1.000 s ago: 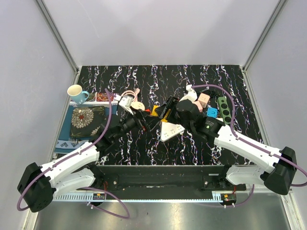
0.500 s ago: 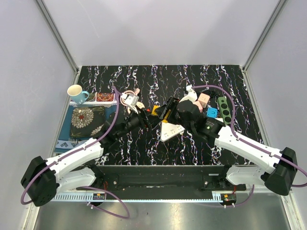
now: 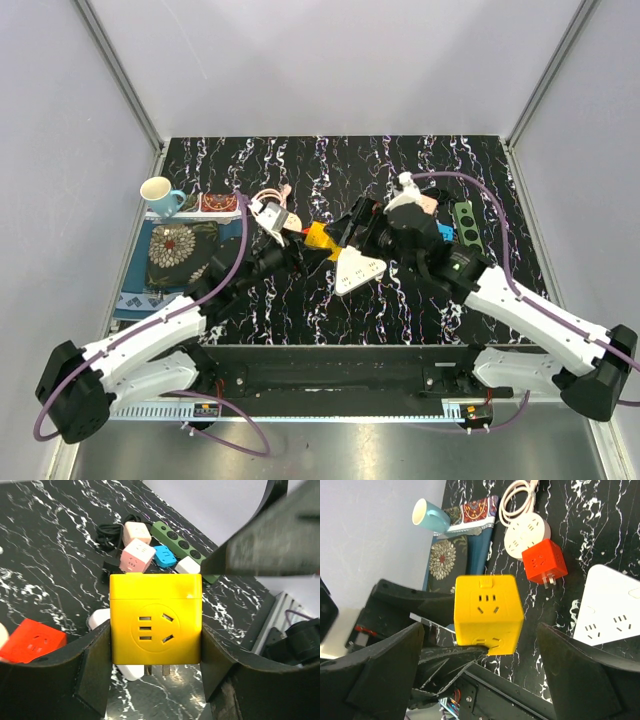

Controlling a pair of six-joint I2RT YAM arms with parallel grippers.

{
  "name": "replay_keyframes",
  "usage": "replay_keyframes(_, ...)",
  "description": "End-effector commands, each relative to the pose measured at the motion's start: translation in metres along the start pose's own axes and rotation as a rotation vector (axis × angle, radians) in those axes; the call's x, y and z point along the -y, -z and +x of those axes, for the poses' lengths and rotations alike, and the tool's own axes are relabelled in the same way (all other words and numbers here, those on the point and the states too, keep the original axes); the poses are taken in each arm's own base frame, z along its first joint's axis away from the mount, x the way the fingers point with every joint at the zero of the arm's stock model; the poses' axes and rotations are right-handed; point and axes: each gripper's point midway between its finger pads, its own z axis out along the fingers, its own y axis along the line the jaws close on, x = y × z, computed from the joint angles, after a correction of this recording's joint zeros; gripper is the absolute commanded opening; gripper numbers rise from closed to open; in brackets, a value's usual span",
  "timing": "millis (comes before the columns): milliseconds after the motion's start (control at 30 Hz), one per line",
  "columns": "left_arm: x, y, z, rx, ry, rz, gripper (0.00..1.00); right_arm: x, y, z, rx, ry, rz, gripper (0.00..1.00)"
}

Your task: Insert the plug

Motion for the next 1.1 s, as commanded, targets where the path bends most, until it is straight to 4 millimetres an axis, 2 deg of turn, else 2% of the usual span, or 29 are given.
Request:
replay_keyframes(0,-0.002,0.016,-0.033,0.117,-0.191,-0.022,0.23,-0.016,0.026,-0.020,-0.060,0.002,-0.070,1.00)
replay_keyframes(100,-0.004,0.028,-0.046,0.130,-0.254,-0.055,0.33,-0.017,0.035,-0.023,-0.156,0.007,-0.124,1.00)
replay_keyframes(200,0.001,0.032,-0.048,0.079,-0.359,-0.030,0.31,-0.019,0.041,-0.018,-0.300,0.051,-0.133,1.00)
replay_keyframes(233,0.003,0.033,-0.046,0.068,-0.380,-0.019,0.29,-0.019,0.036,-0.008,-0.380,0.061,-0.137,1.00)
replay_keyframes(267,0.004,0.032,-0.044,0.058,-0.404,-0.005,0.29,-0.027,0.041,-0.011,-0.414,0.098,-0.152,1.00)
replay_keyframes(333,0.010,0.033,-0.036,0.044,-0.445,0.056,0.29,-0.035,0.038,-0.003,-0.501,0.106,-0.188,1.00)
replay_keyframes(367,0.012,0.032,-0.034,0.045,-0.463,0.070,0.29,-0.045,0.039,-0.008,-0.504,0.122,-0.225,1.00)
replay_keyframes(400,0.017,0.033,-0.037,0.062,-0.475,0.096,0.29,-0.049,0.037,-0.002,-0.549,0.116,-0.249,1.00)
replay_keyframes(433,0.017,0.033,-0.034,0.064,-0.479,0.105,0.29,-0.057,0.038,-0.005,-0.552,0.123,-0.273,1.00)
replay_keyframes(667,0.033,0.033,-0.048,0.142,-0.515,0.176,0.29,-0.044,0.015,0.009,-0.645,0.118,-0.227,1.00)
replay_keyframes(800,0.036,0.031,-0.053,0.159,-0.514,0.184,0.29,-0.036,0.004,0.012,-0.672,0.113,-0.217,1.00)
replay_keyframes(933,0.038,0.030,-0.056,0.175,-0.504,0.189,0.29,-0.030,-0.003,0.010,-0.684,0.106,-0.217,1.00)
replay_keyframes(1067,0.041,0.027,-0.058,0.186,-0.502,0.203,0.29,-0.029,-0.007,0.018,-0.728,0.092,-0.234,1.00)
